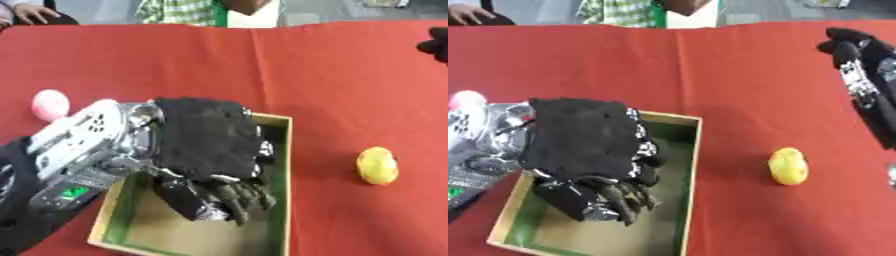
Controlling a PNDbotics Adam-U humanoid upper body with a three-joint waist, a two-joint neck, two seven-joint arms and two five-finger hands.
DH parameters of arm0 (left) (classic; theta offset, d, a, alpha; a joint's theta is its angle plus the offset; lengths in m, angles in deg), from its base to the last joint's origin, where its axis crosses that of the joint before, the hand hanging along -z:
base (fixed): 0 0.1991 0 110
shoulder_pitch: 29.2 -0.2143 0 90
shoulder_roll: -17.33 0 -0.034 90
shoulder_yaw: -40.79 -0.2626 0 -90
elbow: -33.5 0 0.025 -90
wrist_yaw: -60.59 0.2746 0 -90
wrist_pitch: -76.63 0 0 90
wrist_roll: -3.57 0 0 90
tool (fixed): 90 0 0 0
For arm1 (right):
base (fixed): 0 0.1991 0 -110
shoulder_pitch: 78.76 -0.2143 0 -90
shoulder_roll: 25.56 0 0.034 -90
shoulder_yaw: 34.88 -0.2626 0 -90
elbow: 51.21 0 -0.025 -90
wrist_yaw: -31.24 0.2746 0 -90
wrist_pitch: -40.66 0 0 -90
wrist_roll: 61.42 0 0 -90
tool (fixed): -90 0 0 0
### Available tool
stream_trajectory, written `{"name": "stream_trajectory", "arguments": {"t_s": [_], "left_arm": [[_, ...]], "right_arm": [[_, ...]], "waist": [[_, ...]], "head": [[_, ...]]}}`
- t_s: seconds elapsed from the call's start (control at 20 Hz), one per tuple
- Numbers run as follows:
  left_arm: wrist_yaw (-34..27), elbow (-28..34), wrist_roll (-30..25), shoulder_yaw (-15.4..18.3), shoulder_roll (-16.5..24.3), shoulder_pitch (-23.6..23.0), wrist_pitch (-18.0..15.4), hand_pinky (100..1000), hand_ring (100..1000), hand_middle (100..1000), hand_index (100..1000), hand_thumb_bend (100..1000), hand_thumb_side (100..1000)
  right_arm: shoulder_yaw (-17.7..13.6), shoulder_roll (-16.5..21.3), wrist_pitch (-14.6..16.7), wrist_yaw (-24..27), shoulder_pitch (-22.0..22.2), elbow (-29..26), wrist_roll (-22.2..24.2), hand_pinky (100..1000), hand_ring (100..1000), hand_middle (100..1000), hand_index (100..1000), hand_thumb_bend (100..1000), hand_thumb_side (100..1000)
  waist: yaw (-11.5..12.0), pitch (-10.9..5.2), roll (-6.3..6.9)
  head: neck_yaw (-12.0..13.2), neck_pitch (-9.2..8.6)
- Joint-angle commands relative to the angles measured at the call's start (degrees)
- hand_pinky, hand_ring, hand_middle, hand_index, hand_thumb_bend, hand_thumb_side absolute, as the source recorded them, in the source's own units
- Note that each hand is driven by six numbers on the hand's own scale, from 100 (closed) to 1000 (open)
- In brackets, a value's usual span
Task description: Pick up objects on the table and place them in the box.
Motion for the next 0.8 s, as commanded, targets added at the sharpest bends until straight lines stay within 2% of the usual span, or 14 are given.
{"name": "stream_trajectory", "arguments": {"t_s": [0.05, 0.2, 0.35, 0.45, 0.55, 0.65, 0.75, 0.8], "left_arm": [[-0.76, 0.79, -2.60, 0.44, 0.58, -0.25, 1.54, 187, 303, 196, 250, 100, 360], [-0.95, 0.79, -3.91, 0.59, 0.10, -0.98, 3.89, 214, 335, 231, 301, 100, 339], [-0.46, 0.79, -5.67, 0.77, -0.09, -1.33, 5.30, 250, 367, 263, 352, 100, 319], [0.21, 0.79, -6.92, 1.05, -0.12, -1.51, 5.82, 292, 409, 315, 423, 100, 303], [0.93, 0.79, -7.93, 1.53, -0.25, -1.50, 6.02, 350, 469, 394, 515, 100, 242], [1.98, 0.79, -8.59, 2.21, -0.38, -1.23, 6.01, 423, 562, 513, 655, 100, 370], [3.56, 0.79, -9.39, 2.91, -0.30, -0.99, 5.91, 496, 676, 623, 795, 100, 542], [4.40, 0.79, -9.60, 3.22, -0.15, -0.98, 5.92, 533, 748, 700, 865, 187, 633]], "right_arm": [[-0.08, 1.93, 0.15, -1.10, -0.28, -0.91, 0.61, 903, 853, 741, 889, 100, 1000], [-0.09, 1.87, 0.14, -1.34, -0.14, -0.91, 0.72, 904, 853, 741, 890, 100, 1000], [-0.14, 1.88, 0.21, -1.41, 0.04, -0.91, 0.65, 904, 853, 741, 890, 100, 1000], [-0.18, 1.91, 0.25, -1.44, 0.19, -0.91, 0.58, 904, 853, 741, 890, 100, 1000], [-0.19, 1.96, 0.27, -1.49, 0.35, -0.91, 0.56, 904, 853, 741, 890, 100, 1000], [-0.18, 2.09, 0.31, -1.63, 0.50, -0.91, 0.62, 903, 853, 742, 890, 100, 1000], [-0.18, 2.35, 0.33, -1.92, 0.69, -0.91, 0.78, 902, 853, 743, 890, 100, 1000], [-0.18, 2.46, 0.34, -2.07, 0.78, -0.91, 0.89, 902, 854, 743, 890, 100, 1000]], "waist": [[-0.11, -1.01, -0.19], [-0.18, -0.96, -0.16], [-0.23, -0.99, -0.15], [-0.23, -1.05, -0.12], [-0.22, -1.13, -0.10], [-0.20, -1.22, -0.11], [-0.17, -1.30, -0.13], [-0.15, -1.33, -0.13]], "head": [[1.93, -0.38], [3.48, -0.51], [3.99, -0.63], [4.12, -0.73], [4.12, -0.83], [4.08, -0.86], [3.96, -0.83], [3.88, -0.82]]}}
